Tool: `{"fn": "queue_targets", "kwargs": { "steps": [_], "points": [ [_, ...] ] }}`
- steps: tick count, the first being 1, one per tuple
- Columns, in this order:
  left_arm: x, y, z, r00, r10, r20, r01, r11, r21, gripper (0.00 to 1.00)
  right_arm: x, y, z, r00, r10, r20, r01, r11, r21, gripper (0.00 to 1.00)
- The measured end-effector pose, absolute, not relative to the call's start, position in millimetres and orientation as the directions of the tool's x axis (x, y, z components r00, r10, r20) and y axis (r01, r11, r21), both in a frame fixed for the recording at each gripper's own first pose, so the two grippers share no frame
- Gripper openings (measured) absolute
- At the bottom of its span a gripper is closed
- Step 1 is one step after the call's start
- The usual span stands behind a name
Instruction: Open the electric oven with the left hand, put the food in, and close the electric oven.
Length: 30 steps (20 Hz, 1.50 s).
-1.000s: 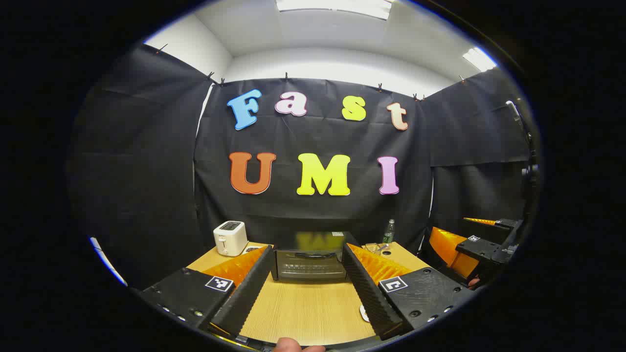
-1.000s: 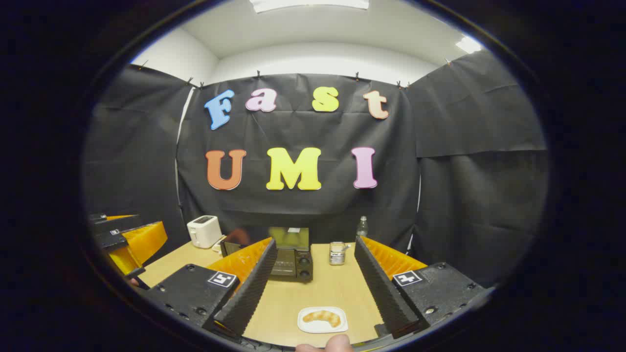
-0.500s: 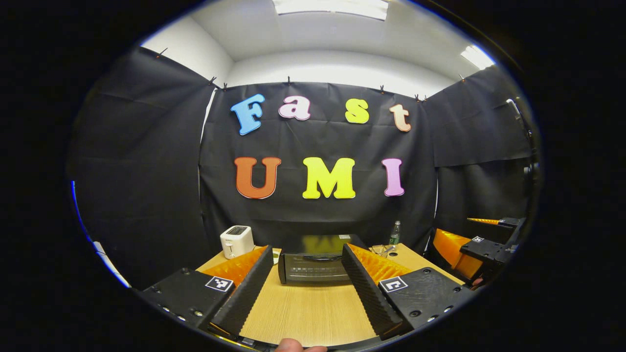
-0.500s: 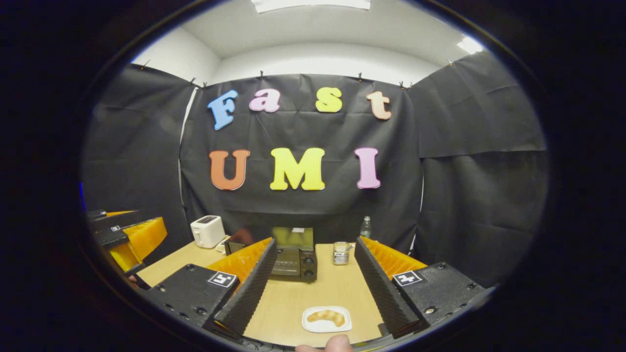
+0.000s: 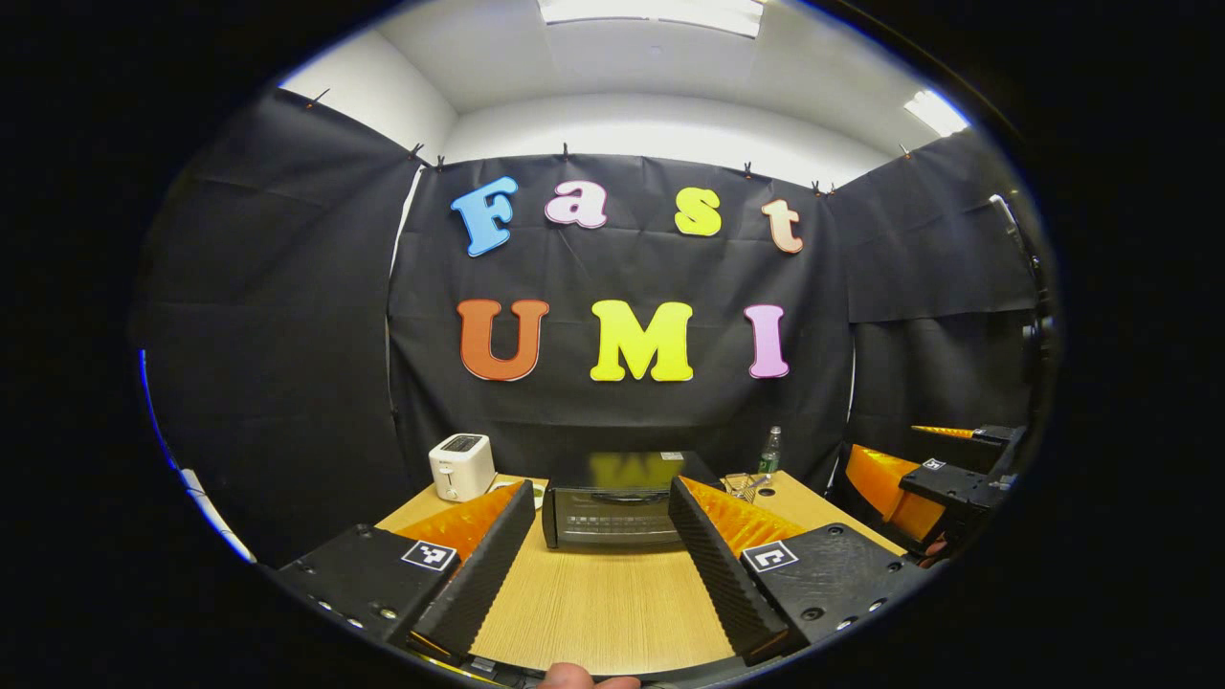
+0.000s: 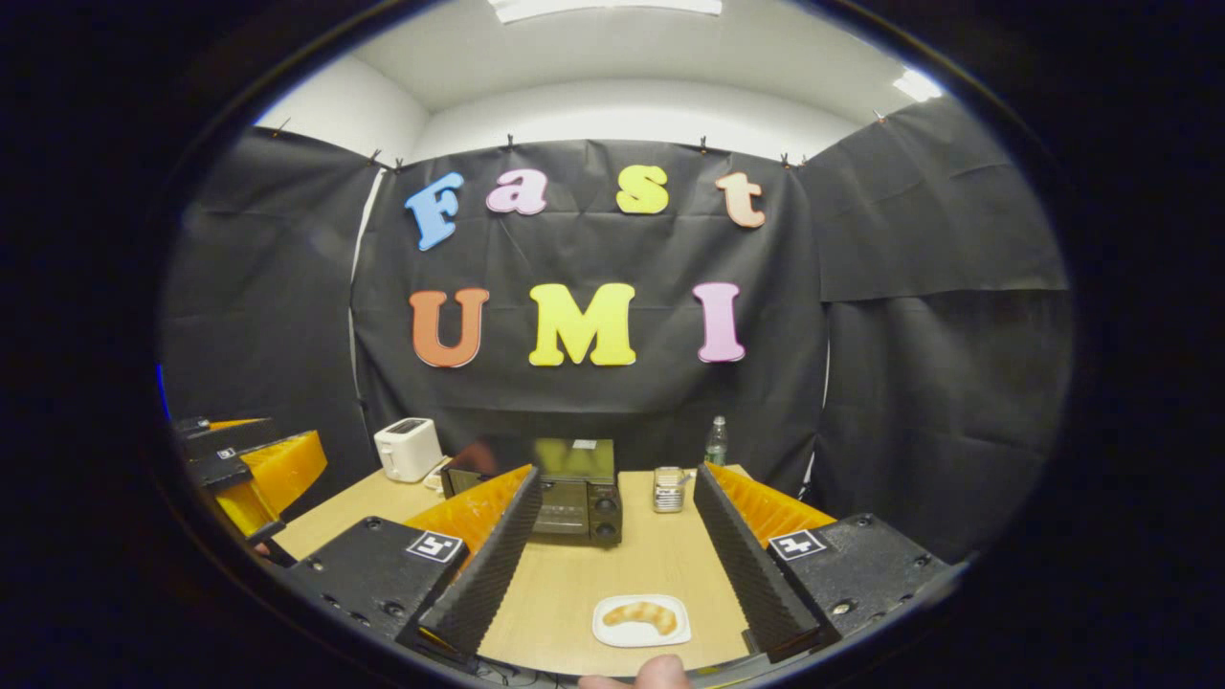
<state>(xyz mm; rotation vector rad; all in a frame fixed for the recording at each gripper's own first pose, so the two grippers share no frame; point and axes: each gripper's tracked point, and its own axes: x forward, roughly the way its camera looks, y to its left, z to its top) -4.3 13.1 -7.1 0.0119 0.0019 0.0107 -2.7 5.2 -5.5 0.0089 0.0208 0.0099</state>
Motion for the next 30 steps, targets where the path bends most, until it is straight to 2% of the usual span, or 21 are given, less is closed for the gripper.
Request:
{"fn": "queue_targets", "kwargs": {
  "steps": [9, 13, 16, 17, 18, 22, 23, 24, 30],
  "points": [
    [25, 4, -26, 0.998, 0.023, -0.055, -0.022, 1.000, 0.007, 0.93, 35, 2, -16, 0.997, 0.052, -0.059, -0.054, 0.998, -0.019, 0.99],
    [76, -1, -41, 0.993, 0.034, -0.111, -0.032, 0.999, 0.019, 0.93, 67, -10, -32, 0.992, 0.076, -0.101, -0.078, 0.997, -0.017, 0.99],
    [133, -19, -57, 0.988, 0.002, -0.155, 0.003, 0.999, 0.035, 0.93, 99, -37, -36, 0.993, 0.050, -0.104, -0.050, 0.999, 0.003, 1.00],
    [152, -24, -64, 0.986, -0.008, -0.169, 0.015, 0.999, 0.039, 0.83, 110, -48, -37, 0.994, 0.037, -0.107, -0.036, 0.999, 0.016, 1.00],
    [172, -29, -72, 0.982, -0.021, -0.188, 0.028, 0.999, 0.035, 0.93, 121, -59, -39, 0.994, 0.025, -0.109, -0.022, 0.999, 0.032, 1.00],
    [242, -34, -98, 0.976, -0.014, -0.219, 0.026, 0.998, 0.050, 0.95, 162, -105, -54, 0.988, -0.025, -0.150, 0.035, 0.997, 0.067, 1.00],
    [258, -33, -110, 0.972, -0.009, -0.237, 0.023, 0.998, 0.056, 0.87, 169, -115, -59, 0.986, -0.032, -0.166, 0.044, 0.997, 0.069, 0.99],
    [273, -31, -122, 0.967, -0.007, -0.255, 0.022, 0.998, 0.057, 0.95, 174, -122, -64, 0.982, -0.039, -0.187, 0.053, 0.996, 0.066, 0.99],
    [320, -15, -173, 0.941, 0.006, -0.338, 0.003, 1.000, 0.025, 0.96, 179, -144, -82, 0.961, -0.086, -0.262, 0.102, 0.994, 0.047, 0.99]
  ]
}}
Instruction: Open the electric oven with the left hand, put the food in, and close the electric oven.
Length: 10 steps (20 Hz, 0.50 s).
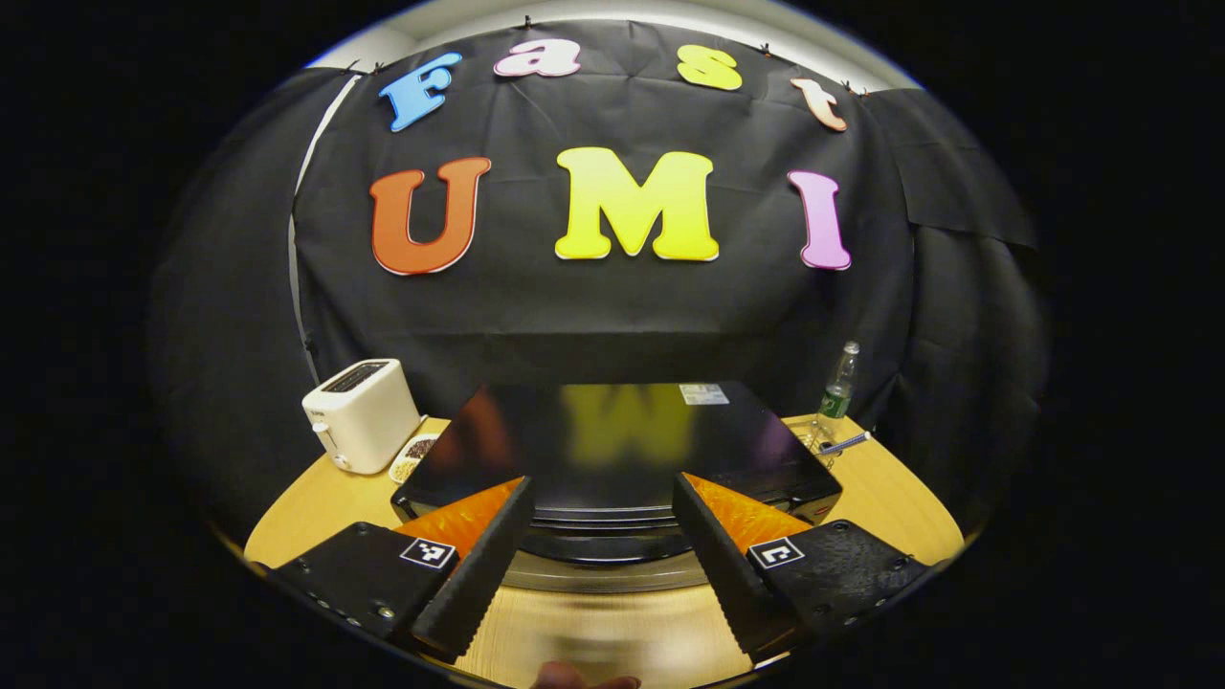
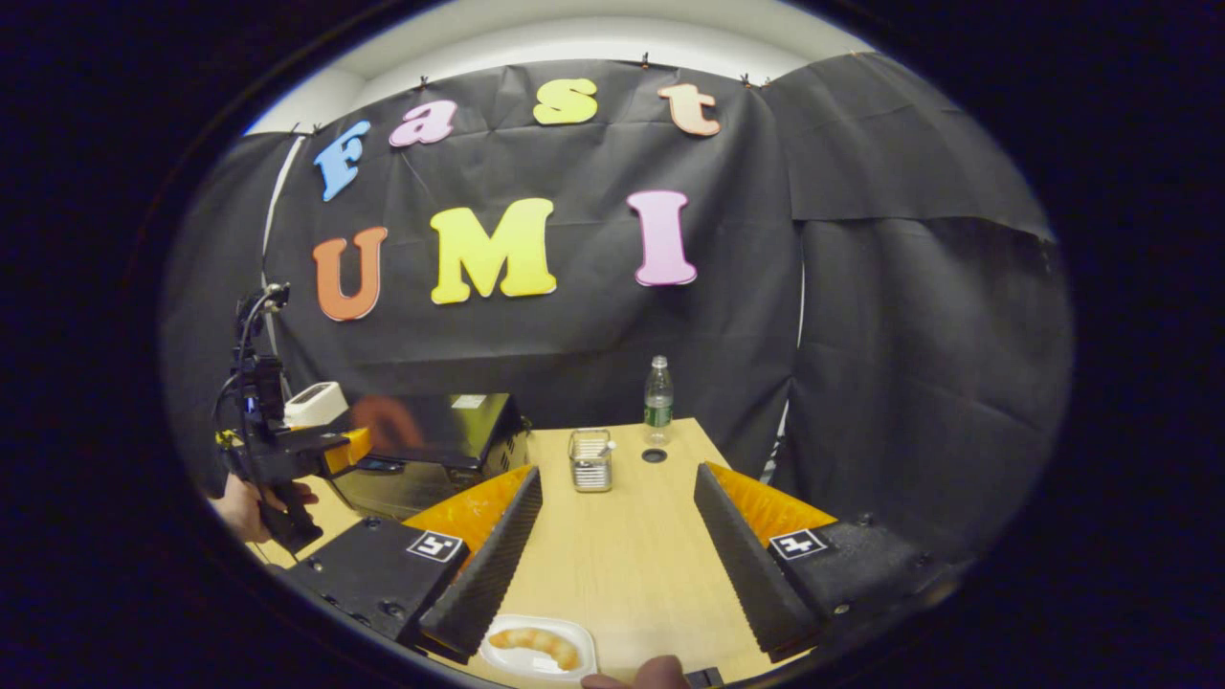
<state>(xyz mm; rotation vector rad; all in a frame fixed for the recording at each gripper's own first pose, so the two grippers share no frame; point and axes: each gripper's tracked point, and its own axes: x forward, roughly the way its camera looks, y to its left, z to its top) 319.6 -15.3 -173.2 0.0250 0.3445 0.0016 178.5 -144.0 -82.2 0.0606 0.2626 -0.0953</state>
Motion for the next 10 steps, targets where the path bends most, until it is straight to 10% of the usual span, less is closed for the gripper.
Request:
{"fn": "queue_targets", "kwargs": {
  "steps": [6, 10],
  "points": [
    [320, -18, -191, 0.924, 0.005, -0.383, 0.013, 0.999, 0.043, 0.86, 175, -133, -89, 0.955, -0.067, -0.288, 0.091, 0.993, 0.072, 0.99],
    [309, -15, -192, 0.914, -0.006, -0.406, 0.017, 1.000, 0.023, 0.99, 170, -132, -86, 0.958, -0.076, -0.278, 0.101, 0.992, 0.078, 0.99]
  ]
}}
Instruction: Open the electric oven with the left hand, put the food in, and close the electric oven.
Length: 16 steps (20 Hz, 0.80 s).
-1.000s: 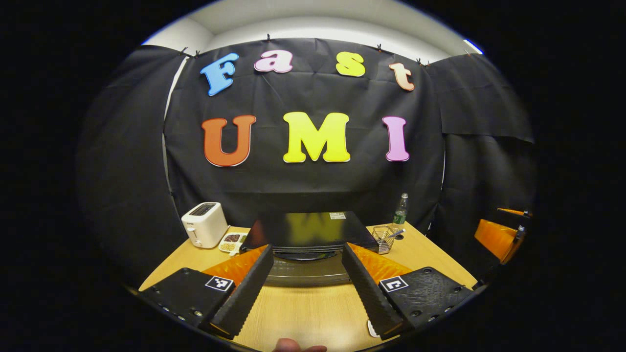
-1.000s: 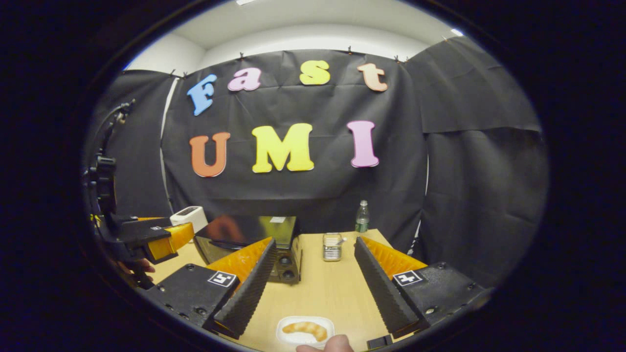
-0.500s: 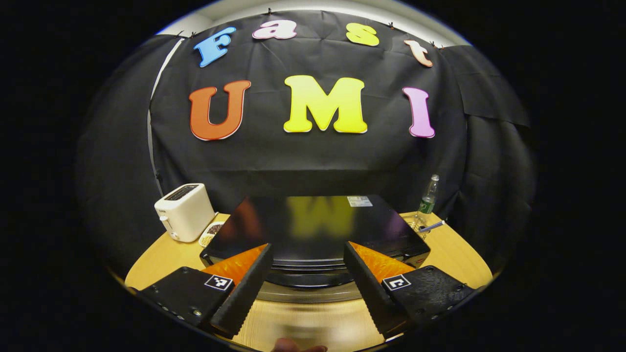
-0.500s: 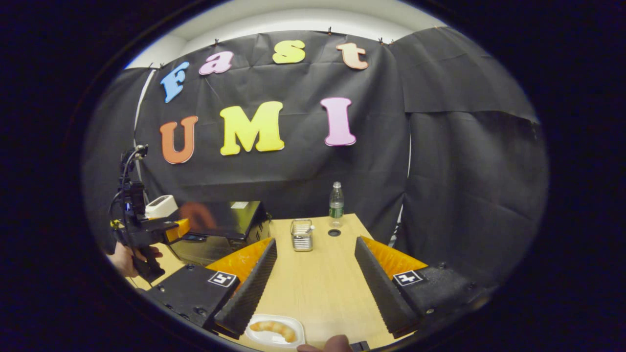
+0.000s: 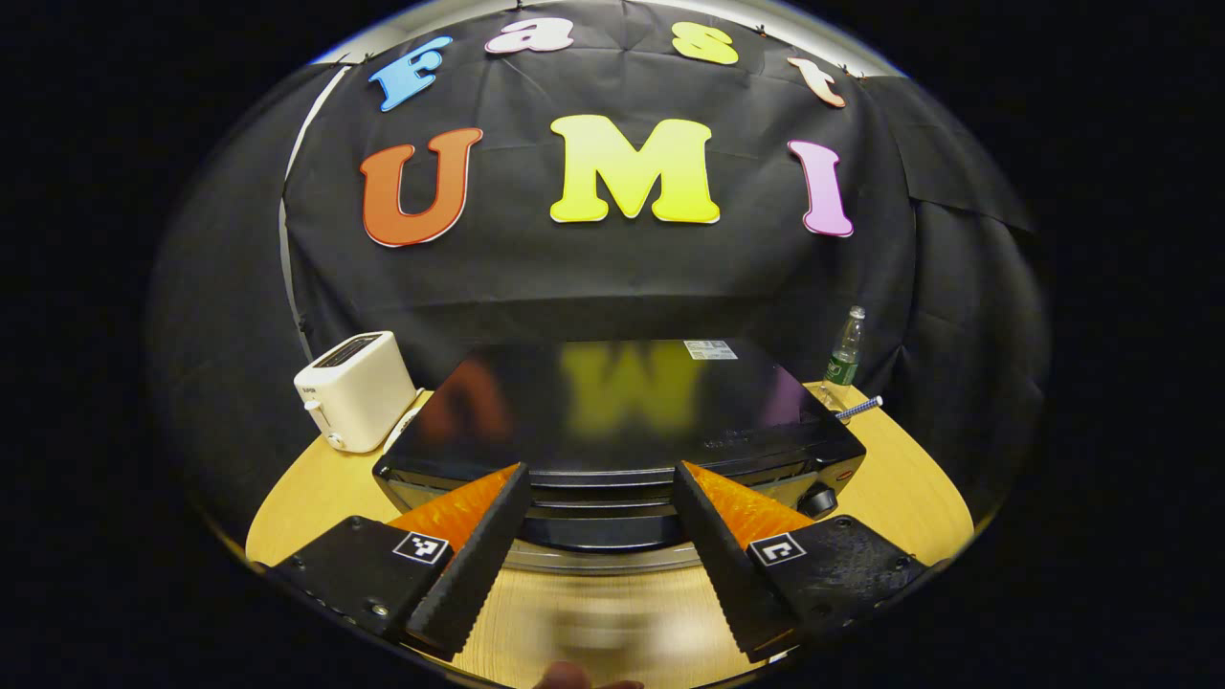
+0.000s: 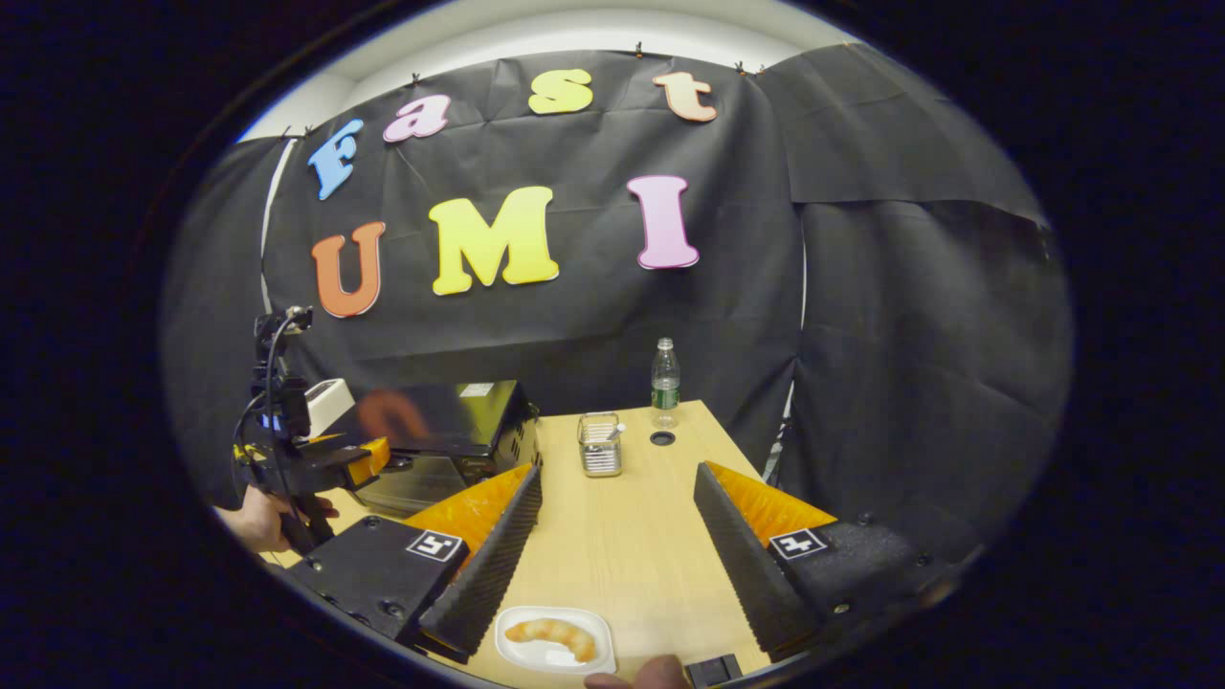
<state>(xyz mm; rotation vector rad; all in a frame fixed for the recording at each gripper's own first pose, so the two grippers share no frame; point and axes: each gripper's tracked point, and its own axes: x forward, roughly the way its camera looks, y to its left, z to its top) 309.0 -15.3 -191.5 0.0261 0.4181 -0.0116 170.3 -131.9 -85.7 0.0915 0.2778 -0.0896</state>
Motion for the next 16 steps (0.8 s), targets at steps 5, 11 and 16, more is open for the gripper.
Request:
{"fn": "queue_targets", "kwargs": {
  "steps": [5, 11, 16],
  "points": [
    [276, -14, -204, 0.894, -0.005, -0.448, 0.007, 1.000, 0.002, 0.88, 156, -122, -83, 0.959, -0.073, -0.273, 0.095, 0.993, 0.070, 0.99],
    [202, -7, -269, 0.797, -0.012, -0.604, -0.061, 0.993, -0.101, 0.96, 124, -108, -101, 0.949, -0.065, -0.309, 0.078, 0.996, 0.030, 0.99],
    [182, -4, -302, 0.766, -0.024, -0.642, -0.029, 0.997, -0.072, 0.96, 94, -97, -125, 0.925, -0.048, -0.377, 0.049, 0.999, -0.007, 0.99]
  ]
}}
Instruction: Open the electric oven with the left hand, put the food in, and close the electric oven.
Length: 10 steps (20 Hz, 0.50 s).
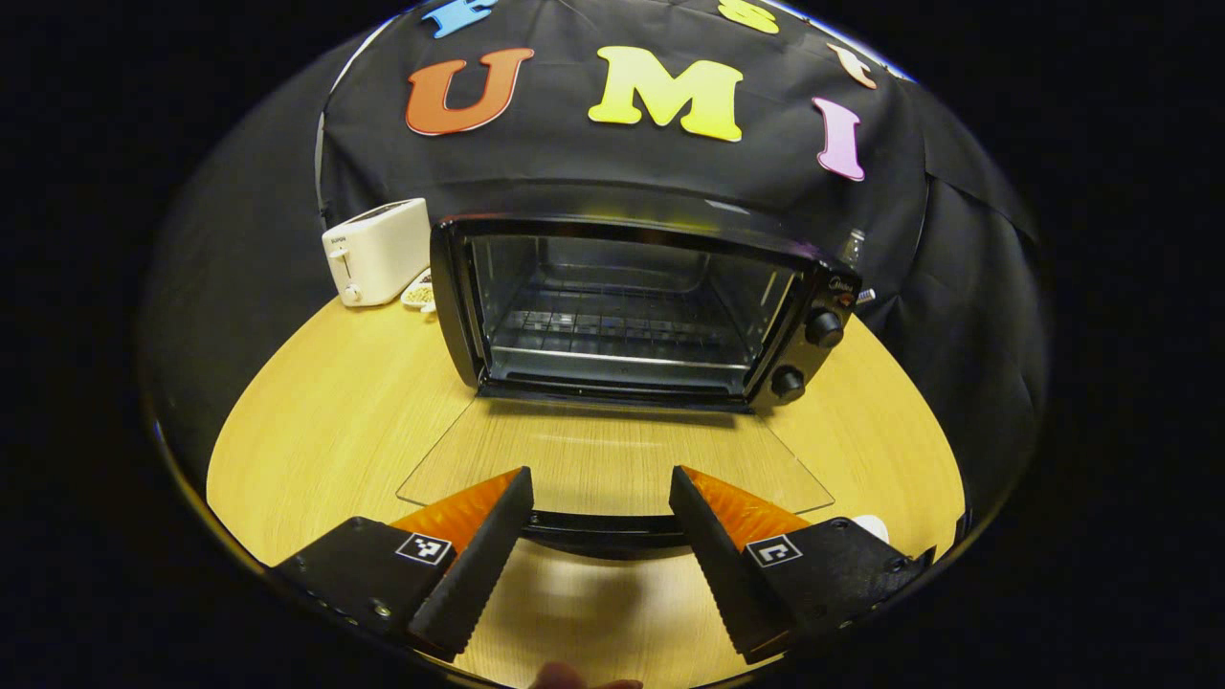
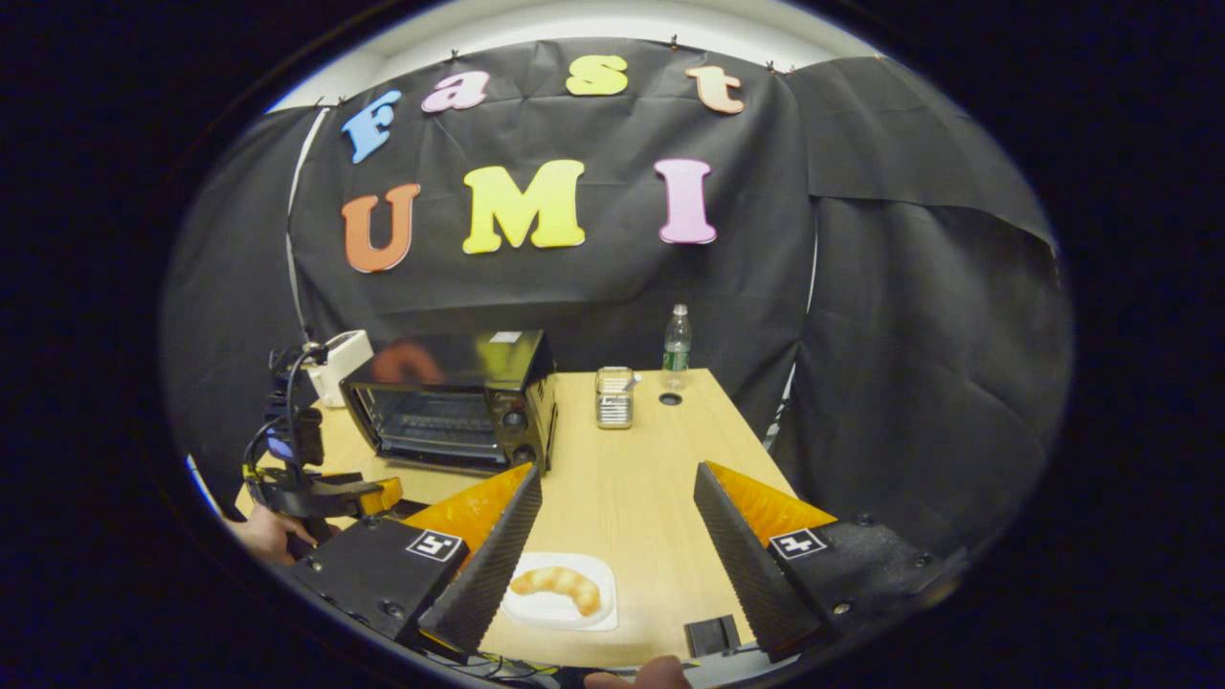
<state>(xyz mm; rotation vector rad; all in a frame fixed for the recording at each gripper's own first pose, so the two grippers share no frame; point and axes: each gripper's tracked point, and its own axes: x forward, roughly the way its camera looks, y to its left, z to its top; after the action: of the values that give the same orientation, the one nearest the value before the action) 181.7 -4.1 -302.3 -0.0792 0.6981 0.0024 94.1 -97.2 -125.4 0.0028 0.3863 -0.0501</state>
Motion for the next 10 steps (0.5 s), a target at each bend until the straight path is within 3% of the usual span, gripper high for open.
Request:
{"fn": "queue_targets", "kwargs": {
  "steps": [5, 6, 9, 10],
  "points": [
    [168, -4, -340, 0.712, -0.034, -0.701, -0.022, 0.997, -0.071, 0.96, 76, -97, -135, 0.909, -0.042, -0.415, 0.024, 0.999, -0.048, 0.99],
    [169, -3, -342, 0.716, -0.031, -0.698, -0.014, 0.998, -0.059, 1.00, 75, -97, -140, 0.904, -0.032, -0.427, 0.011, 0.999, -0.052, 0.99],
    [171, -2, -336, 0.731, -0.024, -0.682, -0.001, 0.999, -0.037, 0.95, 75, -91, -156, 0.884, 0.022, -0.467, -0.045, 0.998, -0.039, 0.99],
    [171, 0, -331, 0.739, -0.019, -0.674, -0.002, 1.000, -0.031, 1.00, 76, -89, -163, 0.876, 0.043, -0.481, -0.070, 0.997, -0.037, 1.00]
  ]
}}
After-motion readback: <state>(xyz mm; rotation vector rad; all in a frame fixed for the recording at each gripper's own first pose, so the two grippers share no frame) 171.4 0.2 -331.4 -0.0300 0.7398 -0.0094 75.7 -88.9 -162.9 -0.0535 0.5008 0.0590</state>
